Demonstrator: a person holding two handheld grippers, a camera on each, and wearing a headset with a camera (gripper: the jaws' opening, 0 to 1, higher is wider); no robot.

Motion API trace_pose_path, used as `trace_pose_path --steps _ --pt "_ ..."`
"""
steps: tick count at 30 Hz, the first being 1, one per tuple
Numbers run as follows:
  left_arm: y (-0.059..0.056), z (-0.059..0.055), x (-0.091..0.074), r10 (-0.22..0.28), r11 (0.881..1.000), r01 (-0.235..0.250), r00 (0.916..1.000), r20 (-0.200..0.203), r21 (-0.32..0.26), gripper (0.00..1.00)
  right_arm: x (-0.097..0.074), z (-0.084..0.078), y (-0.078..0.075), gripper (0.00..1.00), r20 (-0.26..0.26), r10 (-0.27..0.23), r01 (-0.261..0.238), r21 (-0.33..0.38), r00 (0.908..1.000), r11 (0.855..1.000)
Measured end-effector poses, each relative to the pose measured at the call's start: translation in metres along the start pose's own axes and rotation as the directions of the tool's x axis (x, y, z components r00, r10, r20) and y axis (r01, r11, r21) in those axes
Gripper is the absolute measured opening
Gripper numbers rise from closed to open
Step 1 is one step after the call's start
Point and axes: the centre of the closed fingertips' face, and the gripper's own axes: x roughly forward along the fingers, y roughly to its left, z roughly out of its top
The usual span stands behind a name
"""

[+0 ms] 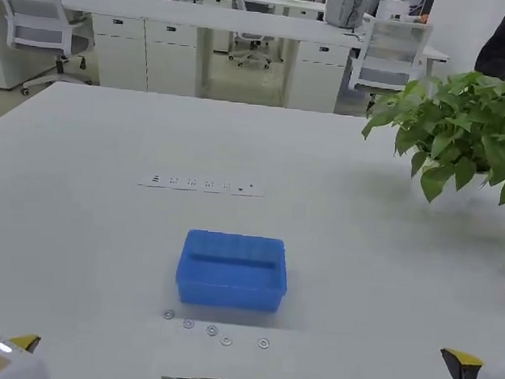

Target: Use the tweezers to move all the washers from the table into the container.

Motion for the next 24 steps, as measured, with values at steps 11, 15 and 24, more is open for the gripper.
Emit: trace_pose_path --steps 11,15,24 --pt "0.0001 0.0009 0.0021 -0.008 1.000 0.008 1.0000 -0.003 0.014 0.98 0.0016 -0.0009 0.0047 0.99 -0.009 0.012 -0.012 -0.005 0.9999 1.000" --pt "-0.0005 0.0022 0.0038 -0.013 1.000 0.014 0.9999 -0.005 0.023 0.97 0.0021 -0.0001 0.0048 0.99 -0.010 0.009 -0.009 -0.011 0.9999 1.000" --pt "-0.0047 0.0044 0.0056 -0.029 0.999 0.030 0.9996 -0.006 0.041 0.96 0.0007 -0.0036 0.0035 0.99 -0.016 -0.001 0.001 -0.007 0.9999 1.000"
